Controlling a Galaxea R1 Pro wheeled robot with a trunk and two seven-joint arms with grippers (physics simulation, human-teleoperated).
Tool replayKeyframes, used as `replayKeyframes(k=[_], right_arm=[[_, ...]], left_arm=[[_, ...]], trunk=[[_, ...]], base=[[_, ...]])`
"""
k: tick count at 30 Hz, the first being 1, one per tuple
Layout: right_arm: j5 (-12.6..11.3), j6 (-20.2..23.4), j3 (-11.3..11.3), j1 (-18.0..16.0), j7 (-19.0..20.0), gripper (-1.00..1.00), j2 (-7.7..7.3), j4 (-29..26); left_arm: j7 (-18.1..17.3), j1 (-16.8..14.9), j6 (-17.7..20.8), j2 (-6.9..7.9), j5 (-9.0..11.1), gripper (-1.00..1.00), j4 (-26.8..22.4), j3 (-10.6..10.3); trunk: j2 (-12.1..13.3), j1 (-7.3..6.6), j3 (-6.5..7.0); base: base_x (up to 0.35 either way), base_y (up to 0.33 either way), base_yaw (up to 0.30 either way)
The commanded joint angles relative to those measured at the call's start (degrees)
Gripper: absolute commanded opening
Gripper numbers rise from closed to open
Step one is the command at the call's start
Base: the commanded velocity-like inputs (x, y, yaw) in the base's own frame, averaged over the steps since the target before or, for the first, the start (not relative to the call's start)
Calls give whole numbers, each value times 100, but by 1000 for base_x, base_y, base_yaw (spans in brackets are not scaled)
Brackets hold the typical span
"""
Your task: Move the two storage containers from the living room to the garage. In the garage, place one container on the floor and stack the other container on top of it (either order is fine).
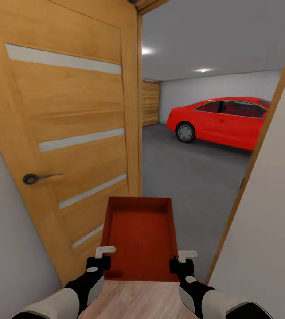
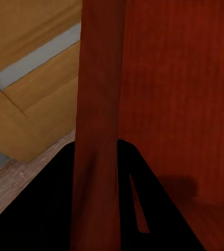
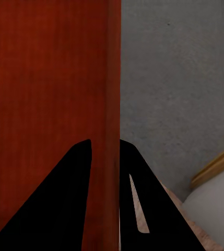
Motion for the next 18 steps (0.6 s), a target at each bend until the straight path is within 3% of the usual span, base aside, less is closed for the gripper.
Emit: replayKeyframes(k=[1, 18], right_arm=[[111, 9, -213, -4, 10, -100, -76, 11], [117, 9, -213, -4, 10, -100, -76, 10]], left_arm=[[47, -9, 5, 482, 523, -100, -27, 247], [47, -12, 5, 482, 523, -100, -27, 247]], trunk=[[-5, 4, -7], [-5, 4, -7]], base=[[292, 205, -284], [291, 205, -285]])
